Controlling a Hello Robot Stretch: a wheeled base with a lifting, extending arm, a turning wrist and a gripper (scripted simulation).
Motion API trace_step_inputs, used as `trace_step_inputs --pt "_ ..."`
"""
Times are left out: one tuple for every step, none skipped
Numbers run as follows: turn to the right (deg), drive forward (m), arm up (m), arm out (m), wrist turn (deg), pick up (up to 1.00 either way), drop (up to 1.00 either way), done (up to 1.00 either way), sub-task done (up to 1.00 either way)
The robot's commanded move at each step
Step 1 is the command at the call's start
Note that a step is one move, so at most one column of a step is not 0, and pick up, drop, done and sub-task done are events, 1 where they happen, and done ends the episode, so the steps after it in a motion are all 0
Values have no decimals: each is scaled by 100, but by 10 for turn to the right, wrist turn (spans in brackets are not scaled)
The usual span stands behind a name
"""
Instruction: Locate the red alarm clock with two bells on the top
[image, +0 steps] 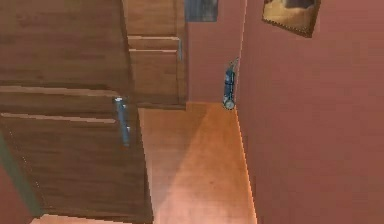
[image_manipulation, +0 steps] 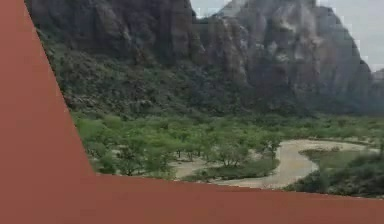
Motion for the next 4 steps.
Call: trace_step_inputs --pt "0 100 0 0 0 0 0 0 0" --pt "-30 0 0 0 0 0 0 0 0" --pt "0 20 0 0 0 0 0 0 0" --pt "-450 0 0 0 0 0 0 0 0"
